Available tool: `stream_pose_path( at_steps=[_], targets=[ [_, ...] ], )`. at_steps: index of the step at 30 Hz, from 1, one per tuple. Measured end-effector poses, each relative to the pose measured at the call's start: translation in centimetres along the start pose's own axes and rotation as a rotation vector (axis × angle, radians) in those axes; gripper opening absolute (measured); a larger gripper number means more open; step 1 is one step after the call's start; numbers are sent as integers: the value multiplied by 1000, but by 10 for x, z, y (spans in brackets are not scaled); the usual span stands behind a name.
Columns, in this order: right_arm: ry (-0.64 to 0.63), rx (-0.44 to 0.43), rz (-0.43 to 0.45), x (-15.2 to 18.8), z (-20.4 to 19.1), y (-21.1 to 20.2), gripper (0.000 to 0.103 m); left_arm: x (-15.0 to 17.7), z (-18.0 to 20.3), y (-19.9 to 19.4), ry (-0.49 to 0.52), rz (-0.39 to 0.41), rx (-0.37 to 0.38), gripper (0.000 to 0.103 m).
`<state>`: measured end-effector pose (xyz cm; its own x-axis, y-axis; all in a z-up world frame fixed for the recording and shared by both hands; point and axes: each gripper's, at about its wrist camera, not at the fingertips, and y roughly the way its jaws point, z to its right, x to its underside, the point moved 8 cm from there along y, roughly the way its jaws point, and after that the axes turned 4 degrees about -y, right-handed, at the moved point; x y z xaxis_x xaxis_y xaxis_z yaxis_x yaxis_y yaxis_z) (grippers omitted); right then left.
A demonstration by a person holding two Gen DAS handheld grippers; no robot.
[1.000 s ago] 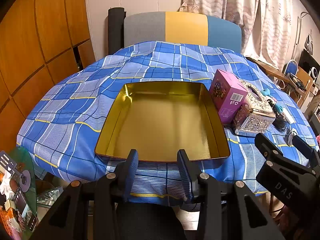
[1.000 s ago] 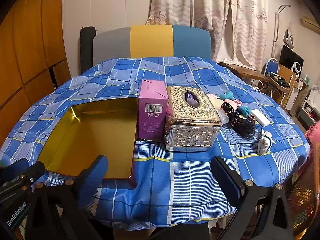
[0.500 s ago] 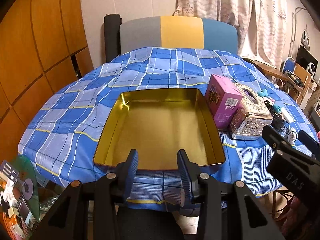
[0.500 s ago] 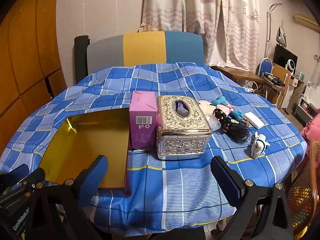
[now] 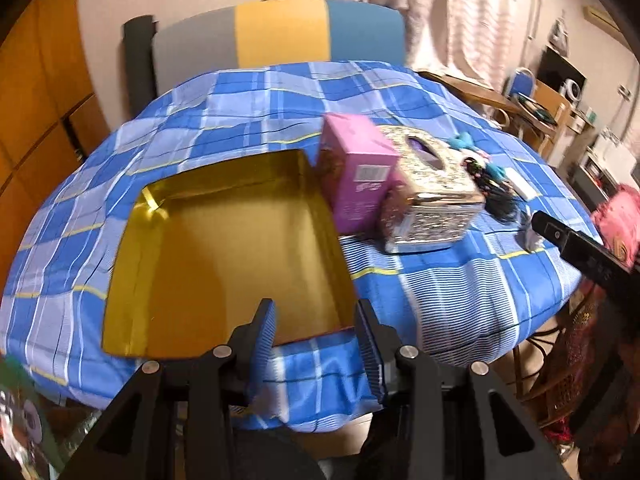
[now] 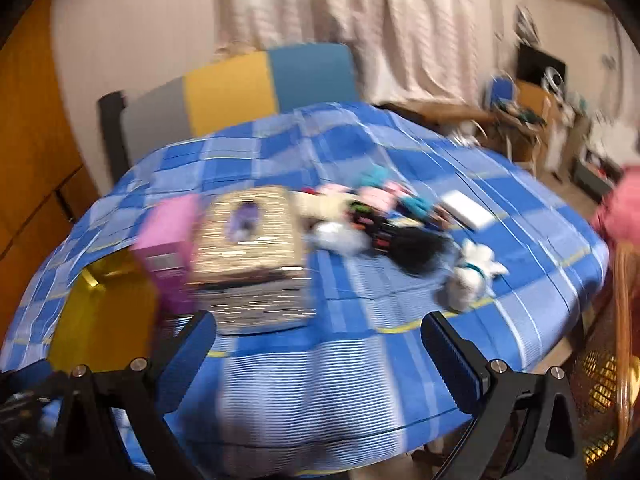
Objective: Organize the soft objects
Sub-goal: 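Grasp the white knit glove with the right tool while the left tool reaches the black hairpiece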
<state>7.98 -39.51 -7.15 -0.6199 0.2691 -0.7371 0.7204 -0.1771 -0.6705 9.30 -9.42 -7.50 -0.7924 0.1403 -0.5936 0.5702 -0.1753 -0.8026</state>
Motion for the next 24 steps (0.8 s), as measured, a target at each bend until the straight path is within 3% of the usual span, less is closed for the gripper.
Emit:
stream_pose_path(
  at_steps=[3, 7, 10, 13, 17, 19, 21, 24],
  targets=[
    [127, 87, -40, -4, 68, 24, 103, -7, 19, 6, 34, -18, 47, 40],
    [284, 108, -141, -6, 133, 63, 103, -5, 53, 21, 115, -124, 166, 40],
    [314, 96, -209, -5, 162, 92, 91, -6, 69, 22, 138, -115, 171, 40],
    [363, 22, -286, -3, 174, 122, 84, -8, 88, 20, 179, -98, 182, 40],
    [358, -87, -352, -2, 164, 145, 83, -17, 108, 27, 94, -141, 320, 40],
    [287, -117, -388, -2, 151, 154, 78, -21, 119, 34, 79, -176, 348, 40],
    [243, -179, -418, 0, 141, 161, 59, -23, 128, 39, 88, -185, 341, 40],
    [190, -218, -434, -2, 137, 162, 51, -28, 144, 45, 74, -196, 335, 40]
  ],
)
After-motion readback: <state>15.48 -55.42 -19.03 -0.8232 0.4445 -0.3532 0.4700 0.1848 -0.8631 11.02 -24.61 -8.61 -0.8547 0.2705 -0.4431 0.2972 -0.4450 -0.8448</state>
